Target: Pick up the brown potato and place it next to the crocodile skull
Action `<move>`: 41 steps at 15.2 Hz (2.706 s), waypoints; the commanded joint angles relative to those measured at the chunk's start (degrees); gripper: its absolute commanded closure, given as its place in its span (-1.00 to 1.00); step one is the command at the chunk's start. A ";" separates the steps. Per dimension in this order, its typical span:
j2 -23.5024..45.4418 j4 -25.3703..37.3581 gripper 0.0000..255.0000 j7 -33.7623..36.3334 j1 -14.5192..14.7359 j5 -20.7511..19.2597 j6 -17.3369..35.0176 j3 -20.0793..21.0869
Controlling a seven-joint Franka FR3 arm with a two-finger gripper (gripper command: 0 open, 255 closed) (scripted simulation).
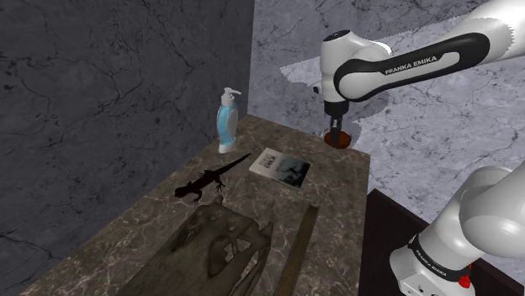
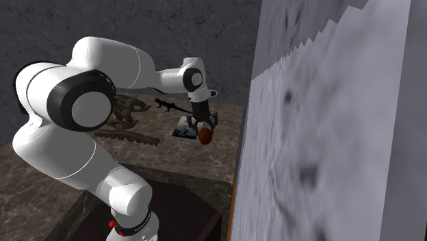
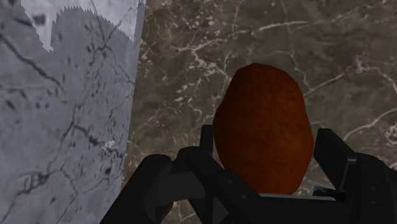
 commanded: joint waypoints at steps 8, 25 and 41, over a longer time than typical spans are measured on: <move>-2.38 4.91 1.00 -1.78 0.17 0.66 -7.11 0.27; -3.75 16.58 1.00 -4.81 0.30 1.25 -19.81 0.83; -7.53 21.81 1.00 -0.66 2.79 4.07 -30.18 5.42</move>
